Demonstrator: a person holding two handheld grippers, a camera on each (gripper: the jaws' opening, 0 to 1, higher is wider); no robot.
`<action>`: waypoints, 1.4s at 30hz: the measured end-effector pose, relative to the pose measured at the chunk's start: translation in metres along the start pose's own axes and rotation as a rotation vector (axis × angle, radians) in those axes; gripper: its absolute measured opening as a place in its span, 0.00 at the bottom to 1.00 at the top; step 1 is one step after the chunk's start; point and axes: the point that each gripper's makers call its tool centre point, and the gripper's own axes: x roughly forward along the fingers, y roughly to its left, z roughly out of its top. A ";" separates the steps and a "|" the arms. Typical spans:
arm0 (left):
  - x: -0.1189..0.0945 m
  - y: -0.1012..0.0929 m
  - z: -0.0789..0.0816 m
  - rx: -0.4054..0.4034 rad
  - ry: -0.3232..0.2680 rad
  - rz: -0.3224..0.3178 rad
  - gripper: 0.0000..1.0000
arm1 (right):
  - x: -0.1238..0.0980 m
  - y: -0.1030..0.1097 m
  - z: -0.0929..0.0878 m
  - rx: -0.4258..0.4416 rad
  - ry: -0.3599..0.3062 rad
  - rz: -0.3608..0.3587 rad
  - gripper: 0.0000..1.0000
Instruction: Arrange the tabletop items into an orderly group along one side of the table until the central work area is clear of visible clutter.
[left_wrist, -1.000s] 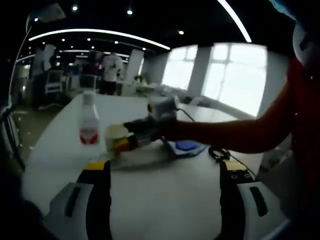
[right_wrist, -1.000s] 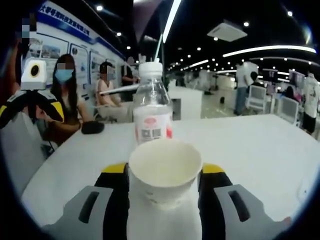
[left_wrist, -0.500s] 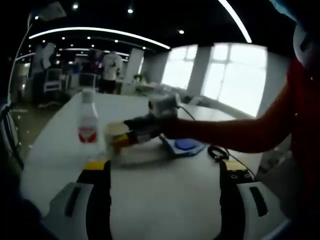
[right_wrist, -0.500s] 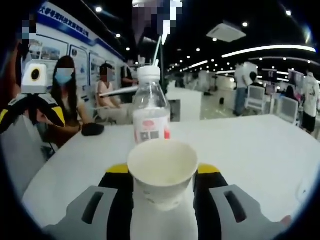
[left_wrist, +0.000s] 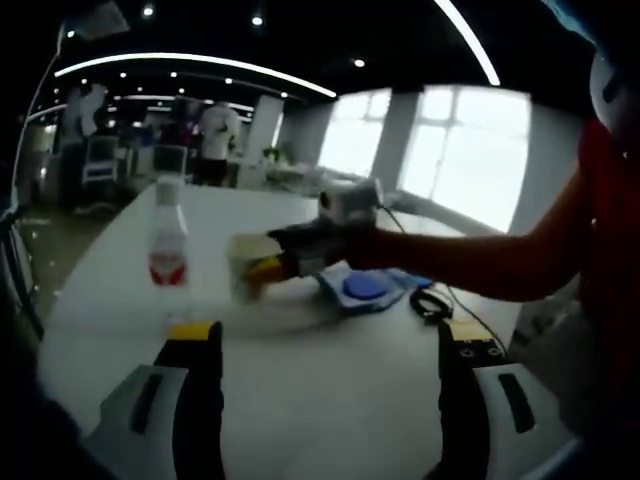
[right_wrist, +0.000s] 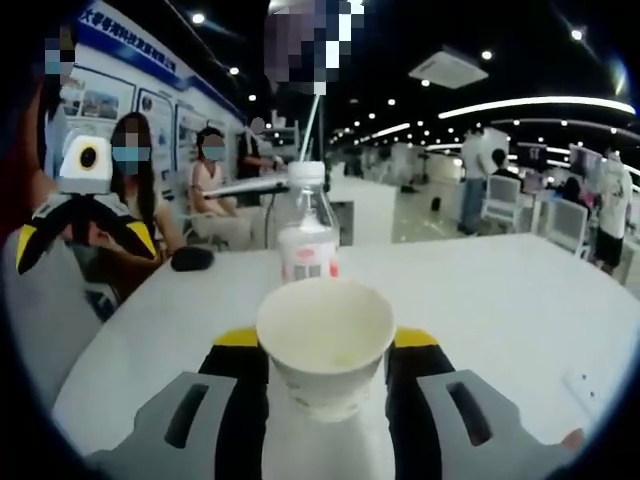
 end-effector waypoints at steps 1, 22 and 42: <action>0.000 0.000 0.000 0.000 0.002 -0.002 0.86 | -0.005 0.001 -0.001 0.002 0.004 -0.004 0.45; 0.003 -0.008 -0.006 0.018 0.037 -0.020 0.85 | -0.048 -0.001 -0.021 0.034 0.035 -0.074 0.45; 0.004 -0.008 -0.010 0.025 0.059 -0.015 0.85 | -0.055 -0.003 -0.045 0.072 0.060 -0.090 0.44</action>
